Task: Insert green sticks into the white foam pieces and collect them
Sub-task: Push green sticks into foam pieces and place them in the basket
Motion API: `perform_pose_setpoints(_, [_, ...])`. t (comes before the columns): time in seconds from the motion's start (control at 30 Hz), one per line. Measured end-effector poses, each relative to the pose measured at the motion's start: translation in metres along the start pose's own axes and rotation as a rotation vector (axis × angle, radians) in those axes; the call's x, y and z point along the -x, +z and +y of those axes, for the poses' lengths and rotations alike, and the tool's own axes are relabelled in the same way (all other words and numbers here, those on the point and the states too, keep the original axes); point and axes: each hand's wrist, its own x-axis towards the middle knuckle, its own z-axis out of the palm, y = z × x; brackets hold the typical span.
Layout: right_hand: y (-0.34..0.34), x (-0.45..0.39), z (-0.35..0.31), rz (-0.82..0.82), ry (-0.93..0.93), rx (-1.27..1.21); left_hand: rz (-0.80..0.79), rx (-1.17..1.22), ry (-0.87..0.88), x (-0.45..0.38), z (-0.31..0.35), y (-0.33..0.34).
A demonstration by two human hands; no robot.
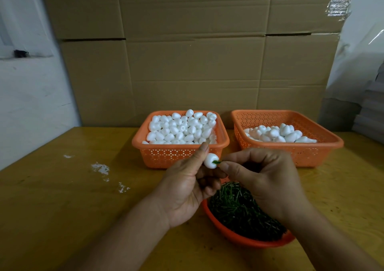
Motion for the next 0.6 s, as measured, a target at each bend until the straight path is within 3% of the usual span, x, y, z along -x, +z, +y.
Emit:
perform_pose_setpoints(0.3, [0.0056,0.0066,0.007,0.084,-0.233,0.404,0.073,-0.084,0.105,-0.0009,-0.0031,0.0013])
perform_pose_setpoints(0.6, [0.0102,0.0065,0.0097,0.131,-0.296,0.53,0.098,-0.23,0.288,-0.0005,-0.0054,0.0018])
